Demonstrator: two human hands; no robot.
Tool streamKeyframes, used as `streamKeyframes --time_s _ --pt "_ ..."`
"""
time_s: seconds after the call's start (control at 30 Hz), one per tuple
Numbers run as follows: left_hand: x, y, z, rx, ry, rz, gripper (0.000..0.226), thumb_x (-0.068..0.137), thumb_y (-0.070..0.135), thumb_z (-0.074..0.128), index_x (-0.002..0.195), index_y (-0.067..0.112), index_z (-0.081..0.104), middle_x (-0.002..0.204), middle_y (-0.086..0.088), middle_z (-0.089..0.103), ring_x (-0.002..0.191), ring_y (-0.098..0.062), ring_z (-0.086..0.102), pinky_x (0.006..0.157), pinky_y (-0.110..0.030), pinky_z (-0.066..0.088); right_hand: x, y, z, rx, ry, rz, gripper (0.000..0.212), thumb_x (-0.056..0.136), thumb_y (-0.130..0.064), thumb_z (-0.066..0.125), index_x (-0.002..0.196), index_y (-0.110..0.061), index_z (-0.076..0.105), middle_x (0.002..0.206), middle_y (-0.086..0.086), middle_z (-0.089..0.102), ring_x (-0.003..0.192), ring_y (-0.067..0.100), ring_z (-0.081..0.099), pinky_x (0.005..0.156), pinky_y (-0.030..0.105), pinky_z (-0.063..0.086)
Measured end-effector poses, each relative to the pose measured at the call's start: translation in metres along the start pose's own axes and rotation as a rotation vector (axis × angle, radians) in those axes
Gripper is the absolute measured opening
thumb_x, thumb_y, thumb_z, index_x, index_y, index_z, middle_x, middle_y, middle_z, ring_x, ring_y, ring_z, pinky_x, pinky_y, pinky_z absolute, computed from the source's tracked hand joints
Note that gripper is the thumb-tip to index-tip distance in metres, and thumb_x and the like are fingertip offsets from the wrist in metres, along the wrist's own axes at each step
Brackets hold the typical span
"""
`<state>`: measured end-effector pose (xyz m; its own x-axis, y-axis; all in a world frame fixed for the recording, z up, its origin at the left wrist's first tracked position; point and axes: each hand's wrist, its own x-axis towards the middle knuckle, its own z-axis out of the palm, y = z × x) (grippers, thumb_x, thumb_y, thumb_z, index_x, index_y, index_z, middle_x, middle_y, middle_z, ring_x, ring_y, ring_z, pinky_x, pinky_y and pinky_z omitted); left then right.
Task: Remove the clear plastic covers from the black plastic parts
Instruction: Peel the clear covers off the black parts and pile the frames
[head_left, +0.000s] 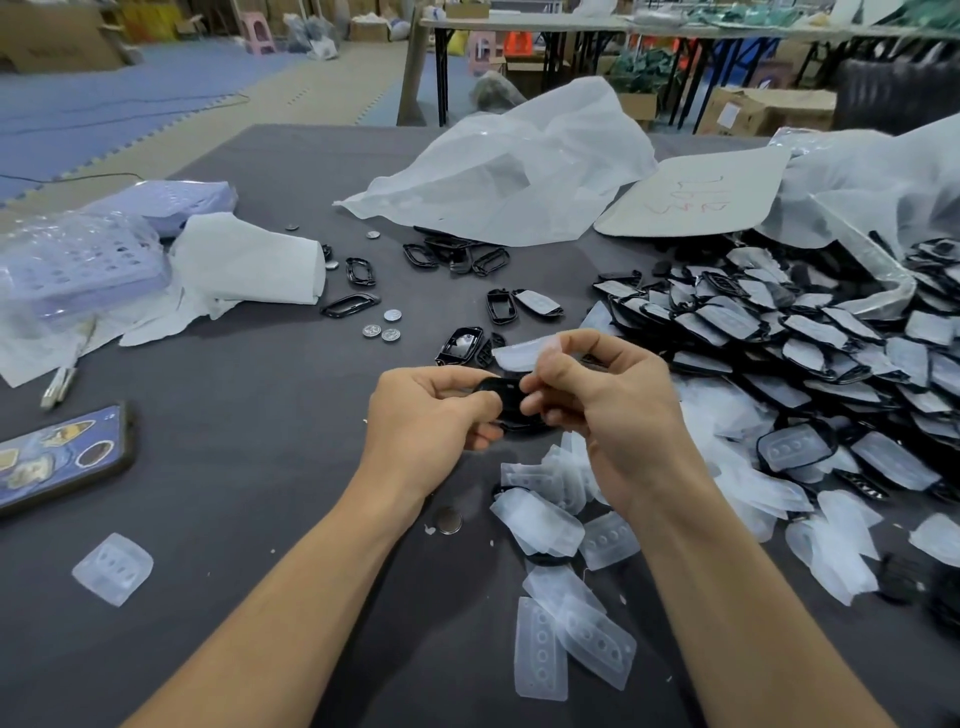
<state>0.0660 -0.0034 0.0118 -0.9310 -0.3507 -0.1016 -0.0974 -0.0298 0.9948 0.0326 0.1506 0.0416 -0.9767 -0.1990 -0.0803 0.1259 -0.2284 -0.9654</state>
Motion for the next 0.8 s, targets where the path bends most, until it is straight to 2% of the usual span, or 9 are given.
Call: streamKeyframes --time_s 0.1,0.17,0.23,0.33,0.4,0.5,0.57,0.63,0.8 --pt "0.002 -0.001 -0.001 -0.004 0.009 -0.004 0.024 0.084 -0.007 0.074 0.078 0.015 0.082 0.069 -0.015 0.076 0.053 -0.018 0.068 0.052 -0.024 0.057 0.000 -0.001 0.002 0.121 -0.002 -0.005 0.008 0.089 -0.005 0.074 0.082 -0.008 0.072 0.082 0.017 0.077 0.071 0.022 0.076 0.062 0.025 0.059" --pt "0.003 -0.001 -0.001 -0.014 0.007 -0.005 0.022 0.084 -0.007 0.074 0.080 0.014 0.081 0.069 -0.015 0.076 0.053 -0.017 0.068 0.052 -0.024 0.056 0.000 -0.002 0.003 0.161 -0.011 -0.015 0.011 0.080 -0.019 0.081 0.072 -0.013 0.075 0.078 0.014 0.076 0.069 0.023 0.076 0.061 0.027 0.060" --pt "0.004 -0.001 -0.001 -0.019 -0.006 -0.008 0.019 0.085 -0.006 0.074 0.085 0.011 0.081 0.072 -0.014 0.077 0.054 -0.016 0.068 0.053 -0.024 0.055 0.001 0.001 0.002 0.028 0.021 -0.083 0.017 0.080 -0.011 0.083 0.066 -0.017 0.074 0.065 0.005 0.070 0.057 0.018 0.069 0.054 0.023 0.055" --pt "0.005 -0.001 -0.001 -0.051 -0.031 -0.020 0.014 0.085 -0.001 0.078 0.090 0.010 0.082 0.077 -0.013 0.079 0.057 -0.015 0.069 0.056 -0.025 0.055 0.003 0.008 0.000 -0.175 0.045 -0.150 0.024 0.079 0.009 0.076 0.084 -0.015 0.075 0.061 0.006 0.066 0.049 0.015 0.056 0.050 0.022 0.048" --pt "0.004 0.000 -0.002 -0.080 -0.052 -0.017 0.011 0.085 0.003 0.080 0.090 0.011 0.083 0.079 -0.012 0.079 0.060 -0.014 0.071 0.057 -0.023 0.056 0.004 0.010 0.000 -0.231 0.028 -0.151 0.023 0.078 0.005 0.079 0.087 -0.016 0.077 0.063 0.007 0.068 0.049 0.016 0.056 0.053 0.026 0.051" --pt "0.002 0.003 -0.004 -0.145 -0.139 -0.022 0.009 0.088 0.007 0.080 0.095 0.011 0.083 0.086 -0.013 0.080 0.071 -0.019 0.077 0.062 -0.023 0.059 0.003 0.012 0.001 -0.328 0.017 -0.179 0.015 0.077 -0.005 0.084 0.077 -0.018 0.078 0.065 0.005 0.073 0.048 0.015 0.059 0.052 0.028 0.051" --pt "0.000 0.003 -0.005 -0.188 -0.217 -0.030 0.014 0.090 0.006 0.076 0.102 0.009 0.082 0.094 -0.016 0.080 0.084 -0.027 0.079 0.069 -0.027 0.062 0.002 0.015 0.002 -0.420 0.059 -0.230 0.014 0.076 -0.011 0.086 0.075 -0.022 0.078 0.066 0.001 0.075 0.050 0.011 0.063 0.054 0.027 0.051" --pt "0.000 0.002 -0.006 -0.198 -0.264 -0.028 0.018 0.093 0.002 0.071 0.109 0.007 0.080 0.098 -0.015 0.080 0.087 -0.026 0.079 0.075 -0.029 0.063 0.003 0.017 0.004 -0.498 0.122 -0.286 0.015 0.075 -0.015 0.087 0.073 -0.026 0.077 0.067 -0.006 0.075 0.056 0.008 0.068 0.057 0.027 0.053" --pt "0.002 0.000 -0.007 -0.188 -0.327 -0.018 0.030 0.094 -0.010 0.061 0.112 0.006 0.079 0.107 -0.016 0.079 0.095 -0.027 0.076 0.088 -0.036 0.063 0.000 0.023 0.012 -0.617 0.240 -0.418 0.020 0.075 -0.016 0.088 0.070 -0.028 0.072 0.065 -0.019 0.071 0.062 0.002 0.069 0.058 0.015 0.054"
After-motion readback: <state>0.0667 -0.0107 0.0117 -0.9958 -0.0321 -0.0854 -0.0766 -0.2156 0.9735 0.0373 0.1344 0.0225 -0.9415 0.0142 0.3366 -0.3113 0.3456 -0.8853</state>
